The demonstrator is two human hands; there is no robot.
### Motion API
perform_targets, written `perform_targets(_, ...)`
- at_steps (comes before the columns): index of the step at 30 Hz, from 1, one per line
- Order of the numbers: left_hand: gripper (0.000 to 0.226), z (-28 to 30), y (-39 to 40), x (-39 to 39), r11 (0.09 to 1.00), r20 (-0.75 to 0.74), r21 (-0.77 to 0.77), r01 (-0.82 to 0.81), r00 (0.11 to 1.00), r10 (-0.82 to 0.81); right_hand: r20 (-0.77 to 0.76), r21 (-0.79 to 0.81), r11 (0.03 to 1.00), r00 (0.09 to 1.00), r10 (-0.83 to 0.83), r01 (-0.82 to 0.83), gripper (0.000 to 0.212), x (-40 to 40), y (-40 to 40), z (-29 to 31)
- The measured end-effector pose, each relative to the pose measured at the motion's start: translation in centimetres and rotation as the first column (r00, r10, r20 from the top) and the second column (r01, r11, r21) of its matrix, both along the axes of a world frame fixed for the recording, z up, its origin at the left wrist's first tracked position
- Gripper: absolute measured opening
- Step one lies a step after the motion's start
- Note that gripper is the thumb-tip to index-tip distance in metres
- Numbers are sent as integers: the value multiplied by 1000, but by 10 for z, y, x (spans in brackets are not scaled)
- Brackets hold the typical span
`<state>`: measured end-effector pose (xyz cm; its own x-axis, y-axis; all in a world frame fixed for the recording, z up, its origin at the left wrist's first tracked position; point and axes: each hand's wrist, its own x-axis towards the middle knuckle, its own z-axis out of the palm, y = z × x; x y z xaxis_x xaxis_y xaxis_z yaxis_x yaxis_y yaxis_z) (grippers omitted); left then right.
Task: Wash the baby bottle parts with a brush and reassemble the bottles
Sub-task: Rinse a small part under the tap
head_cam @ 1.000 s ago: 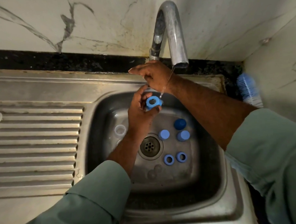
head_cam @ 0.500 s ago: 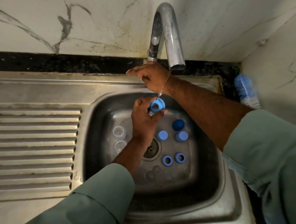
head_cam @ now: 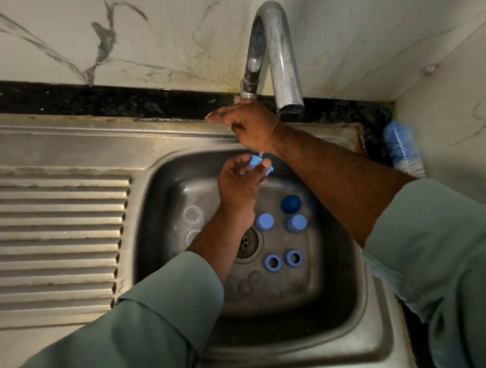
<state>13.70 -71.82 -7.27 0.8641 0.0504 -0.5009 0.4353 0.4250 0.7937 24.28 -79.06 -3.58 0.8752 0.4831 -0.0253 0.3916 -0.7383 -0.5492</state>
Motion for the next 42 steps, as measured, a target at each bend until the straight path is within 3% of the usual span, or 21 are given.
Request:
perform_targets(3,16,4,0,6,948,-242,-313,-63,970,-15,-12,-25,1000,1000,3,-4,49,5,-2,-5)
perform_targets(6,26,3,1,9,877,-370,-450,-168,929,-12,-30,-44,999,1000,5,-6,50,9,-5,-11)
perform_targets(15,37,8,8,7,850,-433,-474,-229,901,2,-11,-3,1000,1000,-15,15,47,7,-2,-7)
perform_targets(18,49,8,15,4,848,-441,-489,-205,897,-37,-6,7,1000,1000,25,-25,47,5,1,-2)
perform_targets(23,49,9,22,1,803,-453,-533,-265,892,-6,-7,41,997,998,62,-61,47,7,1,-1)
perform_targets(27,55,9,21,0,829,-437,-510,-228,899,-22,-11,53,996,997,77,-76,47,7,0,-4)
perform_targets(31,43,12,17,2,865,-412,-475,-163,910,-55,-31,7,999,998,53,-52,48,7,-1,-4)
perform_targets(37,28,15,13,6,902,-385,-422,-90,919,-89,60,-135,985,992,115,-106,52,8,2,-5)
perform_targets(38,27,16,14,6,907,-383,-414,-79,919,-95,36,-93,992,996,86,-82,48,8,5,-4)
perform_targets(40,23,14,15,6,922,-373,-384,-58,923,-97,-84,179,983,996,-23,38,40,8,9,2)
perform_targets(42,12,12,15,7,941,-345,-339,-17,933,-108,-246,430,877,962,-117,216,36,11,3,4)
